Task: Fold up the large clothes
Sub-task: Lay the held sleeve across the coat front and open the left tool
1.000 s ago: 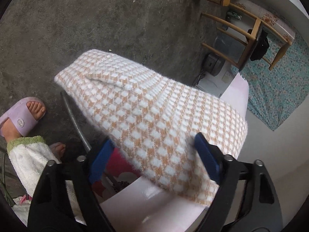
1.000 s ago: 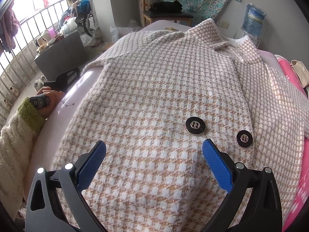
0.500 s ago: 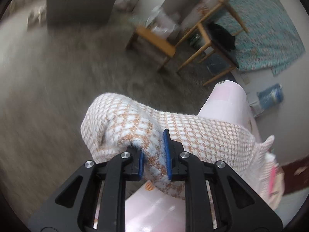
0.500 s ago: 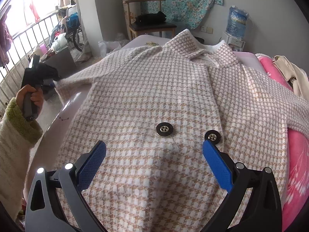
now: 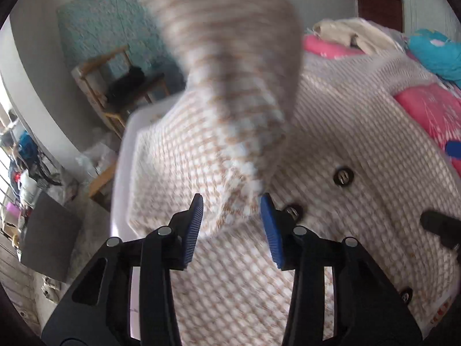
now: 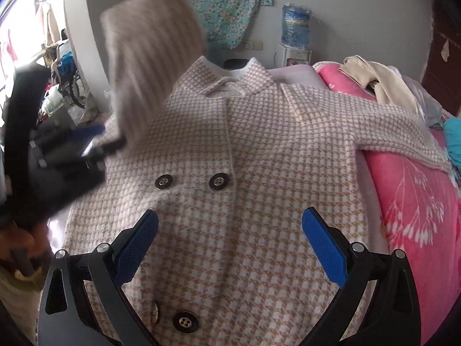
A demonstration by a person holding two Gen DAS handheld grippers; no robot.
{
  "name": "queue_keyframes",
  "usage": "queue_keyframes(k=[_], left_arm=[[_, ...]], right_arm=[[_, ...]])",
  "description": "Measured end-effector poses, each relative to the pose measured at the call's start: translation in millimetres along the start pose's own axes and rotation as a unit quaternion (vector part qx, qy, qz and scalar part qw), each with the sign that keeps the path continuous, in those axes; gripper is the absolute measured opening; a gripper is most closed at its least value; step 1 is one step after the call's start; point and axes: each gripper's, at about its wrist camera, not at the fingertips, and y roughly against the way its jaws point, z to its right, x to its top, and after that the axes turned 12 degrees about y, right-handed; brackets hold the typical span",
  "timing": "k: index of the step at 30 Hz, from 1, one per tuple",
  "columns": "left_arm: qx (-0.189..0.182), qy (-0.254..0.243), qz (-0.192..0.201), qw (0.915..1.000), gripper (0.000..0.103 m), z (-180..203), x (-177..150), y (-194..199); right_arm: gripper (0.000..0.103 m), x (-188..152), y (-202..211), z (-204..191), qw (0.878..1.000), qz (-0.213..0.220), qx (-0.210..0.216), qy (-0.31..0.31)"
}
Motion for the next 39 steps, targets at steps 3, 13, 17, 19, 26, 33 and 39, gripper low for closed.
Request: queue_keyframes(k=[3,13,17,19,26,33,39], left_arm=[[-0.040,0.049,-0.033,0.9975,0.043,-16.3,-29.2,-7.4],[-0.008,0.140,-0.075,0.9872,0.071,-73.1,-52.8,-39.9],[-0.017,0.153,-0.073,0.9854,0.084,-78.6,-59.8,-42.6],[-0.015,0.152,-0.072,0.9857,0.085,-76.1,-58.9,-42.9],[-0.009,0.142,-0.061,0.9879,0.095,-68.1,-60.5,-46.4],[-0.001,0.147,-0.054,0.9877,0.096,-66.1,-63.5,-45.3],[-0.001,0.146,-0.054,0.9879,0.096,-64.8,-65.4,-44.4]], right_arm=[[0.098,-10.5,0.8,21.2,1.000,-0.008,-0.001,-0.029],[0.098,-25.4,-50.7,50.6,0.994,-0.081,0.032,-0.062],[0.098,-36.4,-75.8,48.9,0.991,-0.118,0.038,-0.058],[0.098,-42.5,-85.6,48.7,0.988,-0.134,0.041,-0.058],[0.098,-32.9,-70.8,37.1,0.990,-0.134,0.044,0.001],[0.098,66.5,-44.3,57.4,1.000,-0.020,-0.012,-0.012],[0.096,74.7,-129.8,58.1,0.991,-0.121,-0.055,0.031]])
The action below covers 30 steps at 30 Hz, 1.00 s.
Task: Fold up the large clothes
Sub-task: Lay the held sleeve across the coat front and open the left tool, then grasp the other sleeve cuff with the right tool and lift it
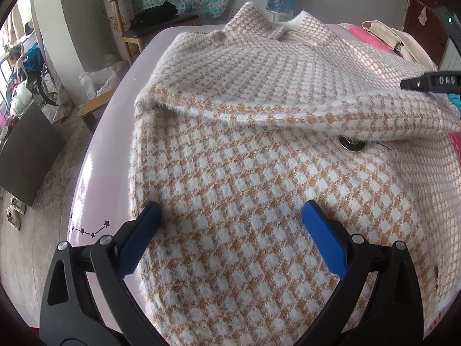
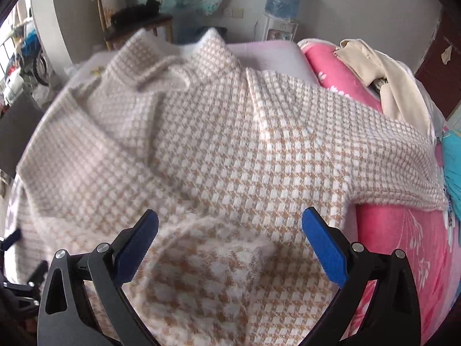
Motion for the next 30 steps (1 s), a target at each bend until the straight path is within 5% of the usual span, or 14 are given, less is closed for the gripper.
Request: queue_keyframes(k=[10,14,18,22,30], left_arm=[[-0.003,-0.003,0.005,1.0000,0.096,-1.8,-4.6,4.5],[-0.002,-0.004,0.003,1.0000,0.096,-2.2,-3.4,5.1],[-0.002,-0.004,0.004,1.0000,0.096,-2.4,-3.6,5.7],[-0.003,-0.004,0.004,1.0000,0.096,-2.5,-3.3,6.4],[-0.004,-0.004,0.006,1.0000,0.096,-2.5,-3.4,7.2]], right_arm=[[0.095,-115.7,44.1,5.5,0.993,0.034,0.092,-0.062],[0.095,-112.4,49.2,37.9,0.966,0.070,0.207,-0.138],[0.081,-101.9,24.9,54.2,0.938,0.047,0.280,-0.196],[0.060,-99.9,1.7,50.3,0.930,0.015,0.297,-0.214],[0.059,-103.4,-11.9,45.5,0.926,0.027,0.300,-0.229]])
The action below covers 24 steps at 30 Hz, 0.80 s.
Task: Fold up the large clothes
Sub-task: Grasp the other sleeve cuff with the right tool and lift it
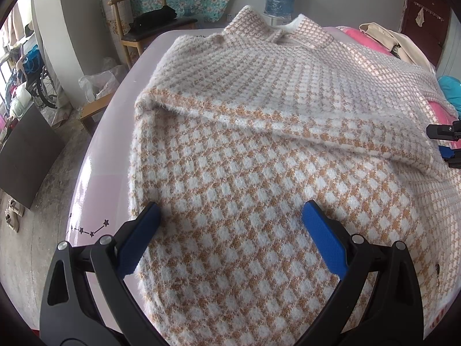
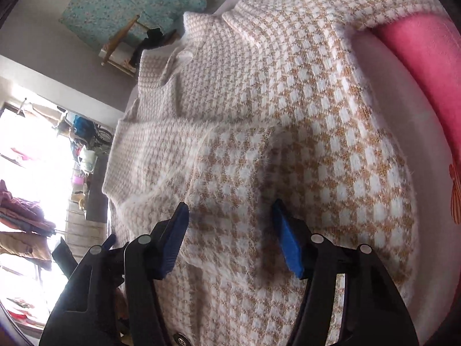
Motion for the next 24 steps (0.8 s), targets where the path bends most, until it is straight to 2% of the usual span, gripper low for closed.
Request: queue_keyframes(k=[8,16,24], left_arm=[[0.000,0.000,0.001,1.0000,0.096,0.2,-0.2,0.0],[0.000,0.000,0.000,1.0000,0.096,0.1,-0.4,-0.3],[0.000,0.000,0.001,1.0000,0.096,0.2,-1.0,-0.2]], right_arm=[[0.064,-0.5,3.1,-7.7,1.000,-0.010,-0.022,0.018],[0.064,2.5,-2.6,-25.1,0.996,-0.024,-0.070,0.050],[0.051,1.7,-2.6,-44.5,0.988,-0.018,-0.119,0.096]])
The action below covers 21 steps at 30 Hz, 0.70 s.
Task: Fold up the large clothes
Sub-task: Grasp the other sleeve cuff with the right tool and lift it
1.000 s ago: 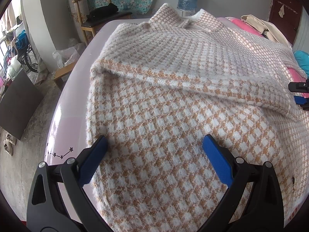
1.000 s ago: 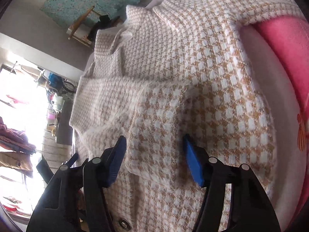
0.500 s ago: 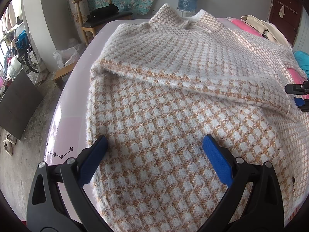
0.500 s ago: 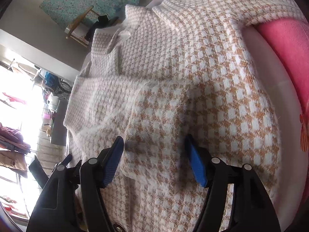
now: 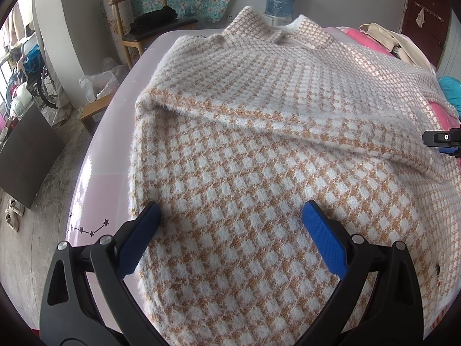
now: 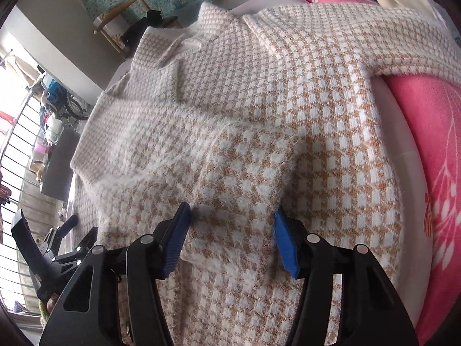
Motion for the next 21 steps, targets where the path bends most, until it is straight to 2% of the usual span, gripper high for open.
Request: queue_keyframes(k=[4,7,14,18,21], left_arm=[[0.000,0.000,0.000,1.0000,0.096,0.0,-0.1,-0.1],[0.000,0.000,0.000,1.0000,0.096,0.1,0.6,0.2],[0.000,0.000,0.000,1.0000,0.096,0.5,0.6,-0.1],[0.000,0.001,0.001,1.0000,0.096,0.6,0.5,-0.2],[0.000,0.001,0.001,1.0000,0.096,0.4,0.1,0.0]], right_arm=[[0.035,0.3,0.9,2.7,1.000,-0.001,-0.016,0.001],[0.032,-1.2,5.1,4.8,1.000,0.002,-0.023,-0.003],[0.032,-5.2,15.2,1.0,1.000,0.015,-0.018,-0.002],[0.044,-7.9,9.4,7.7,1.000,0.001,0.014,-0.021],[0.045,-7.5,0.3,8.7,1.000,-0.009,0.017,-0.024]])
